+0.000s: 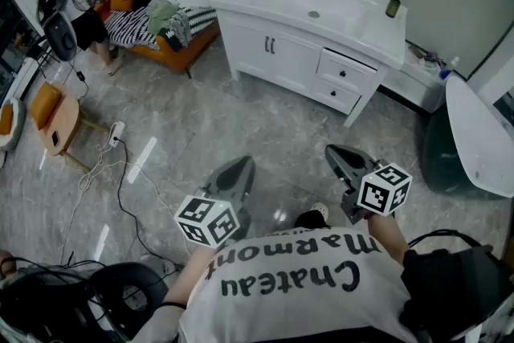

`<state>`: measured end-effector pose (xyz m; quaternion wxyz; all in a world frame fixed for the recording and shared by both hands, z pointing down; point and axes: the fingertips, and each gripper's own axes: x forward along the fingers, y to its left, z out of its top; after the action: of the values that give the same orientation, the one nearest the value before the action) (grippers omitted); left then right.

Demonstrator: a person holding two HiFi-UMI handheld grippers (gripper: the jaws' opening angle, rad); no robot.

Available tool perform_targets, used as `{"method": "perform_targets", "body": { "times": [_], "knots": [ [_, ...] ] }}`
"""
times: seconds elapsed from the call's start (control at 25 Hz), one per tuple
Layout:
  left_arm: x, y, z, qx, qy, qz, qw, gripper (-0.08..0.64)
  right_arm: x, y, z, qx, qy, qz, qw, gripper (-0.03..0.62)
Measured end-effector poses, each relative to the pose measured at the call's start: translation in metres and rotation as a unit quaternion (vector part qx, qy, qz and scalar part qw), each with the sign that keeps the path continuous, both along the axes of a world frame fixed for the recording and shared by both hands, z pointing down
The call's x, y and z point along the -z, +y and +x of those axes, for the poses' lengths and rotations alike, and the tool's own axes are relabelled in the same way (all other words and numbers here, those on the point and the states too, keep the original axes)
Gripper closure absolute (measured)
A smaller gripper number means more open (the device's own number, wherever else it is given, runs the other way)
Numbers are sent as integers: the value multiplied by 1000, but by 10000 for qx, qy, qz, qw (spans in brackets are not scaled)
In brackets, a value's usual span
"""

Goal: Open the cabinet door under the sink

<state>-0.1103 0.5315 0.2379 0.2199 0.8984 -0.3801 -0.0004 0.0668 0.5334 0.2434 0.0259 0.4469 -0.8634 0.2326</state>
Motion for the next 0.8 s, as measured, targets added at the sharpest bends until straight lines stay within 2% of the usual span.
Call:
{"method": "perform_targets", "body": {
  "times": [0.48,0.68,0.8],
  "knots": [
    [9,-7,-16,144,-67,111,9998,552,9,-13,-11,110,2,110,9999,586],
    [6,-16,-17,108,144,21,9998,552,8,-27,-12,102,-293,-91,9995,586],
    [7,-28,-14,122,89,100,9998,552,11,-46,-11,118,-472,-86,9988,586]
  ]
}}
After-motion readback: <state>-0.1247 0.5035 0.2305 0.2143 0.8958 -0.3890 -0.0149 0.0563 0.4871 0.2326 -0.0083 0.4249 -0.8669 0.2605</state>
